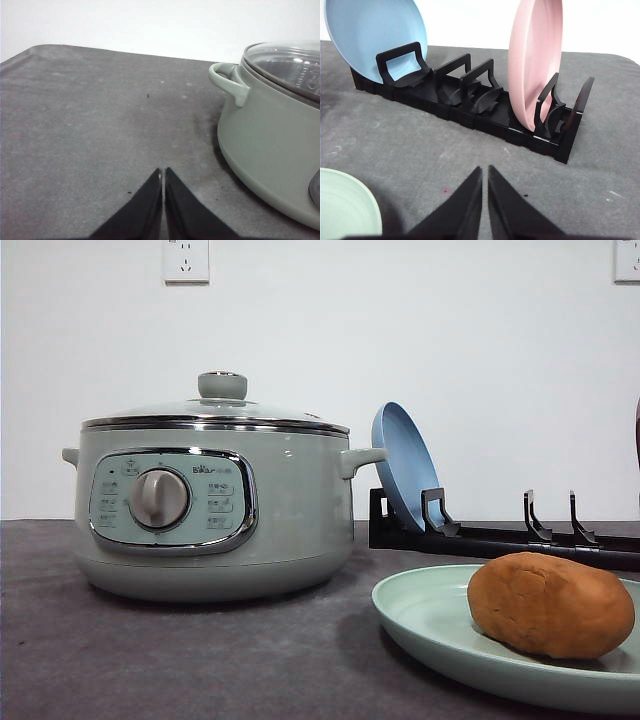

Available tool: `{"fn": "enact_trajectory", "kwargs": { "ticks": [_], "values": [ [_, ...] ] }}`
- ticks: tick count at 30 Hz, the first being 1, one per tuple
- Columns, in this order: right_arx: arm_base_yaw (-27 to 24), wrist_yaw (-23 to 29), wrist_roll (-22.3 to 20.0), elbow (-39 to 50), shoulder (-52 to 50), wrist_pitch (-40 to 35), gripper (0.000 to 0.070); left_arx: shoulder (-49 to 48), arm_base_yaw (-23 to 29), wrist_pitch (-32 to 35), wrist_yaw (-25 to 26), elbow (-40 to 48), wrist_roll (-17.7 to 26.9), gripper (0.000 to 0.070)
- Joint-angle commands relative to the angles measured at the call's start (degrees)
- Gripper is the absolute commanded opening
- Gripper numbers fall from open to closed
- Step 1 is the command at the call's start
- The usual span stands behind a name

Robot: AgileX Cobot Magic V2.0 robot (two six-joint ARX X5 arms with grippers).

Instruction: Transfer potato from steamer to green plate

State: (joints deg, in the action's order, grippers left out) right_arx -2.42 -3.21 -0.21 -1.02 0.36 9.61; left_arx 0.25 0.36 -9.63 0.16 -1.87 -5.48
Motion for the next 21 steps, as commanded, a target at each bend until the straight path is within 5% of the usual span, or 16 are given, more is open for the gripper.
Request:
{"fn": "enact_trajectory", "kwargs": {
  "ticks": [1, 21],
  "values": [
    [-0.02, 0.11, -0.26, 0.33, -0.15, -0.61, 0.0009, -0.07, -0.04, 0.61, -0.04, 1.18, 0.04, 0.0000],
    [-0.02, 0.11, -0.26, 0.33, -0.15, -0.61, 0.0009, -0.07, -0.04, 0.61, -0.03, 1.18, 0.04, 0.0000]
  ]
}}
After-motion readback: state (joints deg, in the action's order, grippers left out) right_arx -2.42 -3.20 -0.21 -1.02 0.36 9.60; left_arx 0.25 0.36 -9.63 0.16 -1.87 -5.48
